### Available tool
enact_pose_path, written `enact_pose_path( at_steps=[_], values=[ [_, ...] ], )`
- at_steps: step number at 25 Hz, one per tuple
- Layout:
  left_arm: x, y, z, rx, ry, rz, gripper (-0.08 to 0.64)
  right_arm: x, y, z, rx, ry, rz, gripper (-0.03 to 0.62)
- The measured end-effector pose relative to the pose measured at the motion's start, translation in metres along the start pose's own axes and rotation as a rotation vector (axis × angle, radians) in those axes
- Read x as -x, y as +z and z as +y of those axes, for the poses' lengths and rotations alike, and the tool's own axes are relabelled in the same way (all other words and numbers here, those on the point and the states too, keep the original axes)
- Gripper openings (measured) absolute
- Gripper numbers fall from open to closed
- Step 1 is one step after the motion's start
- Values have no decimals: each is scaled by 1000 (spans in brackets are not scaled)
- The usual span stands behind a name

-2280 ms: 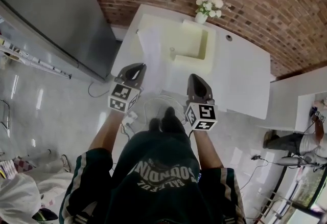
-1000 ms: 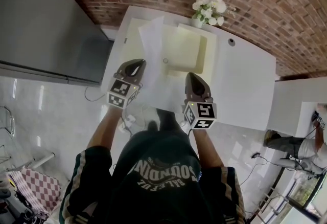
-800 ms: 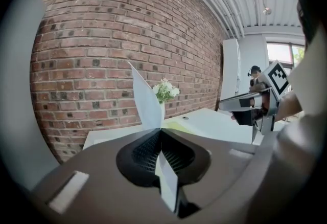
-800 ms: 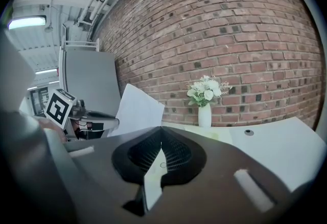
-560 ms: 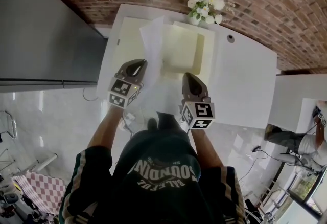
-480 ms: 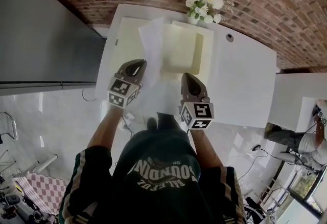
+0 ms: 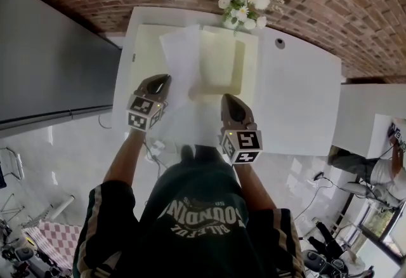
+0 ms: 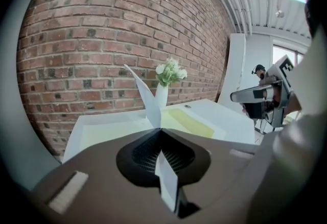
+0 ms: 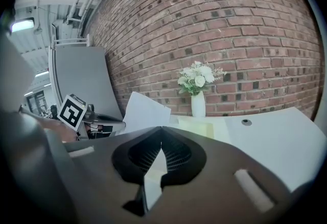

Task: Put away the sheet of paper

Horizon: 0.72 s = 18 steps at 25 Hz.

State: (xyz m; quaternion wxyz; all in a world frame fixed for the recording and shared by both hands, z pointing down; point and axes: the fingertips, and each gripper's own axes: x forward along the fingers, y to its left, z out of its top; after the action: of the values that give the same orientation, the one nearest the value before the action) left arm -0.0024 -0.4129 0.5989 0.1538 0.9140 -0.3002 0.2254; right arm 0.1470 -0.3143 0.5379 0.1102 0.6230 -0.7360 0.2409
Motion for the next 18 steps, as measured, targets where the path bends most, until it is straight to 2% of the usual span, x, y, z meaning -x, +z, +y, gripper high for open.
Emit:
enact_pose_path(
  at_steps=[11,18],
  values=[
    [-28,-31,35,8,13,141,11,-16,-7,-20,-20,2,43,2],
    [-47,-37,49,61,-7,177,11,-28,-8,-32,-32,0,61,2]
  ],
)
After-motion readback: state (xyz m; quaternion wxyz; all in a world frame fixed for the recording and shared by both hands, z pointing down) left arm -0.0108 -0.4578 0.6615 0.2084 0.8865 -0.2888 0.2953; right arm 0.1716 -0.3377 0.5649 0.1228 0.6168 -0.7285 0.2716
